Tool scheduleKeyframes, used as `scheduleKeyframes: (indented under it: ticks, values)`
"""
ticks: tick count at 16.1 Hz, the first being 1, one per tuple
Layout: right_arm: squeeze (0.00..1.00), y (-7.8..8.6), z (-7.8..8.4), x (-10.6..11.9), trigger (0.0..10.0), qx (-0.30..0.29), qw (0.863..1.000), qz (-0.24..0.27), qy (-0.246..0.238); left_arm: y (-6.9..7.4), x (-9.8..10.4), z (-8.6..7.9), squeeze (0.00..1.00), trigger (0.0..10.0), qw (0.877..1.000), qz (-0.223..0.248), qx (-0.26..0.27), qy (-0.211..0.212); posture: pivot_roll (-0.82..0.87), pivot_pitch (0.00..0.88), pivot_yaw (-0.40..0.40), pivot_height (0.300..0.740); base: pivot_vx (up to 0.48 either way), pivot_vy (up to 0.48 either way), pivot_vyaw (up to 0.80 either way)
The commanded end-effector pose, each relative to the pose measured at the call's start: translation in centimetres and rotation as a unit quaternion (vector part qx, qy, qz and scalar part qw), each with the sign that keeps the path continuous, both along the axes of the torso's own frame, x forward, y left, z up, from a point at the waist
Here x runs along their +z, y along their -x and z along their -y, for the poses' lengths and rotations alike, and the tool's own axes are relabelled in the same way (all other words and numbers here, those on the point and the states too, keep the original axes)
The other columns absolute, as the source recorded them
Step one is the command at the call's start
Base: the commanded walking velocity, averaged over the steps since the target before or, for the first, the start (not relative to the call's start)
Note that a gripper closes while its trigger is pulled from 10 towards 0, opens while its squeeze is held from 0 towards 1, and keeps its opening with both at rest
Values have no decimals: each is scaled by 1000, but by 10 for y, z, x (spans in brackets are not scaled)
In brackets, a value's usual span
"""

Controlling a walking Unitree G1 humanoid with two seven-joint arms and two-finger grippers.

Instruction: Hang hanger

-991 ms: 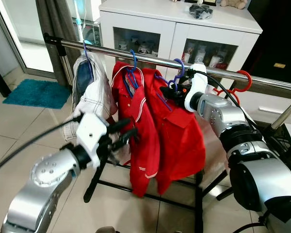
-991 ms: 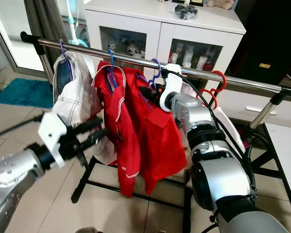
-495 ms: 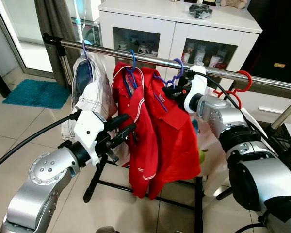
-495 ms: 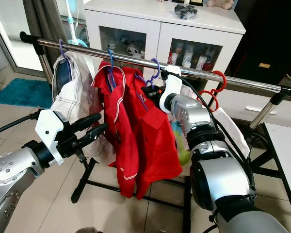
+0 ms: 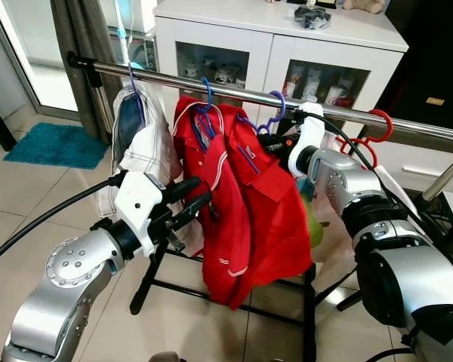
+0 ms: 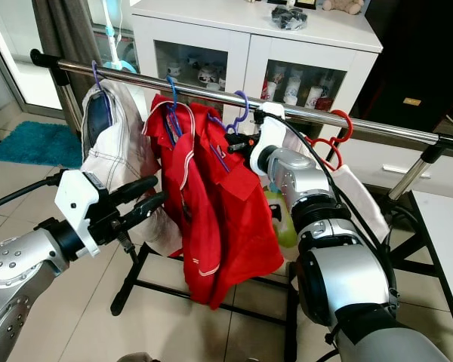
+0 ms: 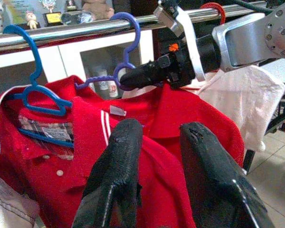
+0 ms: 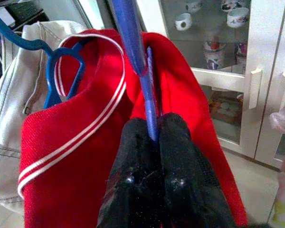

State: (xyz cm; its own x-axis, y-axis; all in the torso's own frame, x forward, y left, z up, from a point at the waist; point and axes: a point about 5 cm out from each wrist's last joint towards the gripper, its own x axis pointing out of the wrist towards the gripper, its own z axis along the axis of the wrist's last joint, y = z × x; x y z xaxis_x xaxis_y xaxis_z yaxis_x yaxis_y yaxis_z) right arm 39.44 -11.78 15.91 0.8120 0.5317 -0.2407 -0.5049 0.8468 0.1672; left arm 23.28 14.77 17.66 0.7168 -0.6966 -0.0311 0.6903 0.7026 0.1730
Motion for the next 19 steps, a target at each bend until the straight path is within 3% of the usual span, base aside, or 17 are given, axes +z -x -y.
scheduleKeyframes:
  ticks: [1, 11, 14, 16, 19]
  values:
    - [0, -4, 0, 13, 0, 3, 1000, 21, -6, -3, 3, 1, 0, 10000, 1000, 8, 0, 3, 174, 0, -66, 740, 0, 0, 0]
    - [0, -4, 8, 22, 0, 3, 999, 47, -27, -8, -2, 1, 0, 10000, 1000, 1, 6, -3, 176, 0, -62, 740, 0, 0, 0]
    - [0, -3, 16, 36, 0, -4, 996, 79, -45, -10, -16, -6, 0, 10000, 999, -20, 41, -16, 171, 0, -58, 740, 0, 0, 0]
    - [0, 1, 21, 41, 0, 1, 995, 92, -47, -9, -25, -10, 0, 10000, 997, -30, 58, -32, 166, 0, -59, 740, 0, 0, 0]
    - [0, 22, 31, 32, 0, 17, 995, 93, -12, -12, -32, -2, 0, 10000, 996, -35, 83, -30, 151, 0, -58, 740, 0, 0, 0]
